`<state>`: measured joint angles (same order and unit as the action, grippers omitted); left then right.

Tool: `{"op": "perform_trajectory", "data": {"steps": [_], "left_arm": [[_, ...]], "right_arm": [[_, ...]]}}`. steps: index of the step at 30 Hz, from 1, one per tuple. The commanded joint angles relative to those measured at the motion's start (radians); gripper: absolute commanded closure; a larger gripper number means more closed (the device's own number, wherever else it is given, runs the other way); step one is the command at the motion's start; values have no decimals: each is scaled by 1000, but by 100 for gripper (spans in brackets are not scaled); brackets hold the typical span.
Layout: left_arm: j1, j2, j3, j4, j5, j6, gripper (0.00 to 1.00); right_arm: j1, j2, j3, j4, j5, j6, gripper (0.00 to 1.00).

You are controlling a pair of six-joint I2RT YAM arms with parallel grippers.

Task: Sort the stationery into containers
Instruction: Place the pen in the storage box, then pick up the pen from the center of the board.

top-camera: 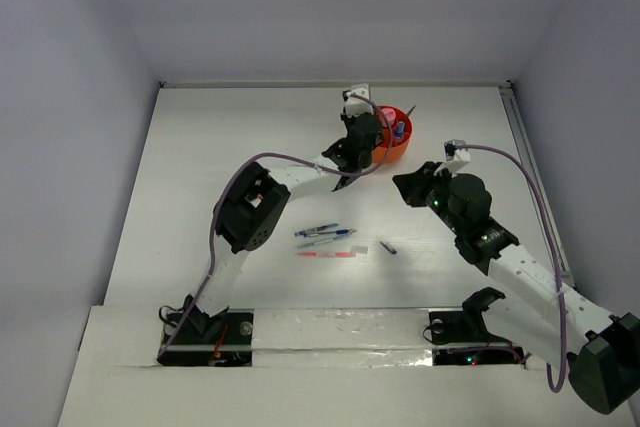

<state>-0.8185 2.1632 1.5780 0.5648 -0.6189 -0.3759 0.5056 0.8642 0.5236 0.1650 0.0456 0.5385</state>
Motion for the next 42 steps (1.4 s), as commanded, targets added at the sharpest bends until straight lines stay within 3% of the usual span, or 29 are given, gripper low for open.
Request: {"op": "perform_trajectory", "data": {"steps": [1, 5, 6, 13, 19, 23, 24, 25, 26, 28, 29, 34, 36, 39, 42], "left_arm": [[-7, -11, -4, 66, -38, 19, 93], [-16, -34, -19, 66, -24, 37, 55], [-16, -43, -27, 79, -24, 49, 51], [-27, -161, -49, 70, -21, 107, 42], [-2, -340, -102, -66, 5, 126, 39], [67, -479, -194, -267, 127, 95, 48], [88, -500, -200, -401, 154, 71, 52], [110, -540, -211, -458, 185, 66, 60], [151, -557, -245, -556, 265, 80, 77], [197, -600, -275, -673, 335, 88, 95], [223, -612, -312, -724, 355, 94, 100], [246, -692, -446, -925, 283, 83, 100], [258, -710, -504, -960, 260, 69, 84], [289, -735, -568, -964, 243, 86, 47], [346, -706, -589, -957, 261, 144, 39]], "right_arm": [[10, -11, 1, 48, 11, -5, 87], [10, -8, 1, 48, 11, -3, 87], [10, -7, 1, 50, 8, -3, 86], [10, 6, 4, 51, 5, -5, 86], [10, -5, 6, 48, -1, -5, 86], [10, -5, 7, 44, -13, -6, 86], [10, -4, 10, 41, -24, -6, 87], [10, -2, 12, 41, -30, -6, 93], [10, -2, 15, 39, -39, -3, 100], [10, -2, 18, 39, -70, -3, 100], [10, -5, 18, 41, -75, 0, 100], [10, -13, 15, 39, -73, 2, 100], [10, -13, 16, 36, -66, 0, 98], [10, -7, 15, 37, -69, -2, 86], [10, 7, 18, 39, -81, -2, 76]]}}
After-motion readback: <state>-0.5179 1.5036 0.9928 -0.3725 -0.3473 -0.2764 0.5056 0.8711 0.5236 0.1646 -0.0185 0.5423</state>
